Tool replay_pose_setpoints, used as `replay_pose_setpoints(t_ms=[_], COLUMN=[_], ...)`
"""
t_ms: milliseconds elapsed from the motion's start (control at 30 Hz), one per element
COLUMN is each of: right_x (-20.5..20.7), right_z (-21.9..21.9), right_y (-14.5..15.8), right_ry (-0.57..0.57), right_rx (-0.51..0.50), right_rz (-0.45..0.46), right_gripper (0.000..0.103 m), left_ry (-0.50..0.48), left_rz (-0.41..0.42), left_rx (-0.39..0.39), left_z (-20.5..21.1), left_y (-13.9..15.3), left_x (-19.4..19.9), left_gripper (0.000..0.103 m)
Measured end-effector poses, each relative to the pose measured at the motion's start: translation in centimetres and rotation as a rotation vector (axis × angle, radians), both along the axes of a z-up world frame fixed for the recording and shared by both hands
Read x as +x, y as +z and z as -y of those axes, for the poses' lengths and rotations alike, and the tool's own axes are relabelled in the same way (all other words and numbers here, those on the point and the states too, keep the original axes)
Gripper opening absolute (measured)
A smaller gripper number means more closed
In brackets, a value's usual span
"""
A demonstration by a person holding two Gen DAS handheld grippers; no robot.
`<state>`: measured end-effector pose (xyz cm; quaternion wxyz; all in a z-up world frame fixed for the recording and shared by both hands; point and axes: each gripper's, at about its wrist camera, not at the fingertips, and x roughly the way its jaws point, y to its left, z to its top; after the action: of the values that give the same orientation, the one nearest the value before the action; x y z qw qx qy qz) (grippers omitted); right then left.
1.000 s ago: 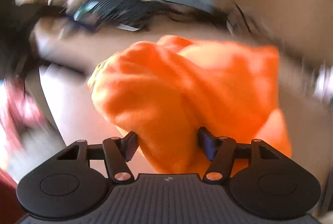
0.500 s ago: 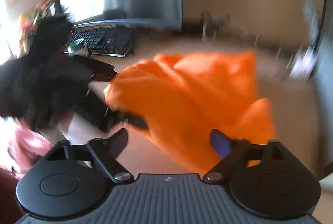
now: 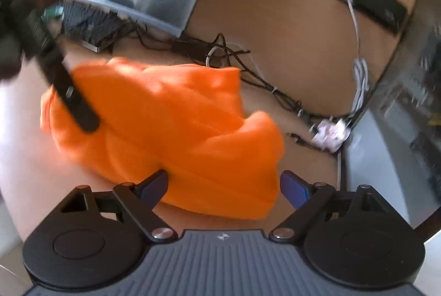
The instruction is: Fold clothes
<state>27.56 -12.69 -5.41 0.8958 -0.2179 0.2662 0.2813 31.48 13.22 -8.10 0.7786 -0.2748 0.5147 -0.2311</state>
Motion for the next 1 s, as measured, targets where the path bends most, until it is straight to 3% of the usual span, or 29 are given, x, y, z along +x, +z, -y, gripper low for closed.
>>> replay_pose_setpoints(t_ms=[100, 167, 233, 300, 400, 467, 533, 667, 833, 1000], right_x=[0.4, -0.2, -0.8, -1.2, -1.6, -2.0, -2.5, -3.2, -4.4, -3.9], right_z=[3.2, 5.4, 7.4, 8.2, 8.2, 7.9, 7.4, 5.3, -0.7, -1.0], right_y=[1.3, 1.5, 1.5, 1.4, 2.0, 2.3, 2.4, 0.2, -2.6, -2.6], right_ry=[-0.114, -0.2, -0.286, -0.358, -0.397, -0.401, -0.404, -0.407, -0.328, -0.46], right_rx=[0.213, 0.406, 0.586, 0.662, 0.596, 0.516, 0.449, 0.39, 0.14, 0.242], right_rz=[-0.209, -0.336, -0.444, -0.443, -0.343, -0.284, -0.242, -0.247, -0.134, -0.277], right_gripper=[0.09, 0.096, 0.096, 0.096, 0.096, 0.096, 0.096, 0.096, 0.096, 0.096], left_ry=[0.065, 0.057, -0.017, -0.111, -0.276, -0.358, -0.384, -0.248, -0.091, 0.062], left_rz=[-0.052, -0.074, -0.077, -0.062, 0.027, 0.099, 0.186, 0.266, 0.199, 0.121], left_rx=[-0.1, -0.148, -0.152, -0.131, -0.038, 0.018, 0.041, 0.042, 0.179, 0.324], left_z=[0.2, 1.5, 4.2, 7.1, 9.7, 9.9, 8.5, 4.5, 1.5, -1.5], left_y=[-0.8, -1.3, -1.5, -1.3, 1.0, 3.2, 5.5, 8.0, 5.3, 2.3], left_x=[-1.1, -2.1, -2.8, -3.6, -5.3, -6.6, -7.7, -6.1, -1.5, 3.2], left_gripper=[0.067, 0.067, 0.067, 0.067, 0.072, 0.087, 0.092, 0.094, 0.094, 0.082])
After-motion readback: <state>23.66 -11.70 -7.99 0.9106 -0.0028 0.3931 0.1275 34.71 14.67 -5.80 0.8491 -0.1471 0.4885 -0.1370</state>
